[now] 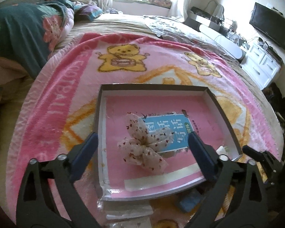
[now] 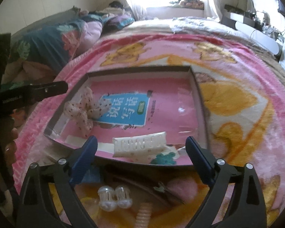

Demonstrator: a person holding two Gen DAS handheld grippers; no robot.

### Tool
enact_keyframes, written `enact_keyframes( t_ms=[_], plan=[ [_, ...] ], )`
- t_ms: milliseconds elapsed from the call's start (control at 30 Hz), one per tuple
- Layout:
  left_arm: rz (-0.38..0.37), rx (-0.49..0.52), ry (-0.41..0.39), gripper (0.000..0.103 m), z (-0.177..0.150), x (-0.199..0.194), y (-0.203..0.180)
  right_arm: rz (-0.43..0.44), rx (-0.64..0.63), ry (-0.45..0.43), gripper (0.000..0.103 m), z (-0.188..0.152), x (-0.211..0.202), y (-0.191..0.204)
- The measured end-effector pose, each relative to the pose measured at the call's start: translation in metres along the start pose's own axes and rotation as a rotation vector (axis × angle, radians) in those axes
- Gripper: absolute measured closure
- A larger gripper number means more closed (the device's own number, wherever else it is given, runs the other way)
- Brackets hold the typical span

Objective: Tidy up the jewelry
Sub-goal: 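Withdraw both tools from the box back toward the remaining jewelry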

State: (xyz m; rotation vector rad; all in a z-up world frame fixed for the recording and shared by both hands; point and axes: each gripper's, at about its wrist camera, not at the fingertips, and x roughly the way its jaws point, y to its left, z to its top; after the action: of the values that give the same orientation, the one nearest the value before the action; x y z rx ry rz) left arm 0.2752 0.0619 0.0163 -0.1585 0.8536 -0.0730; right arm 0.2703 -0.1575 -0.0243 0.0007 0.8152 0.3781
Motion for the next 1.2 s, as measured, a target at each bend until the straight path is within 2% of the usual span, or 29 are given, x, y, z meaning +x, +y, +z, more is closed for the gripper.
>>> enact_keyframes(
  t_ms=[200,433,800,1200],
  plan=[
    [0.001,-0.038,-0.076,0.009,0.003,-0.042,0.002,-0.059,-0.015,-0.131,0.005,0.005,-0.056,-0.01],
    [0.005,-0.098,-0.121,0.009,-0.004,-0.08,0.012,-0.049,-0.015,-0.215,0.004,0.008,-0.104,-0.012],
    [0.003,-0.165,-0.187,0.009,-0.043,-0.131,0.026,0.022,-0.057,-0.275,0.004,0.003,-0.156,0.004],
    [-0.011,-0.119,-0.219,0.009,-0.073,-0.168,0.01,0.108,-0.103,-0.292,0.004,-0.017,-0.193,0.018]
  ],
)
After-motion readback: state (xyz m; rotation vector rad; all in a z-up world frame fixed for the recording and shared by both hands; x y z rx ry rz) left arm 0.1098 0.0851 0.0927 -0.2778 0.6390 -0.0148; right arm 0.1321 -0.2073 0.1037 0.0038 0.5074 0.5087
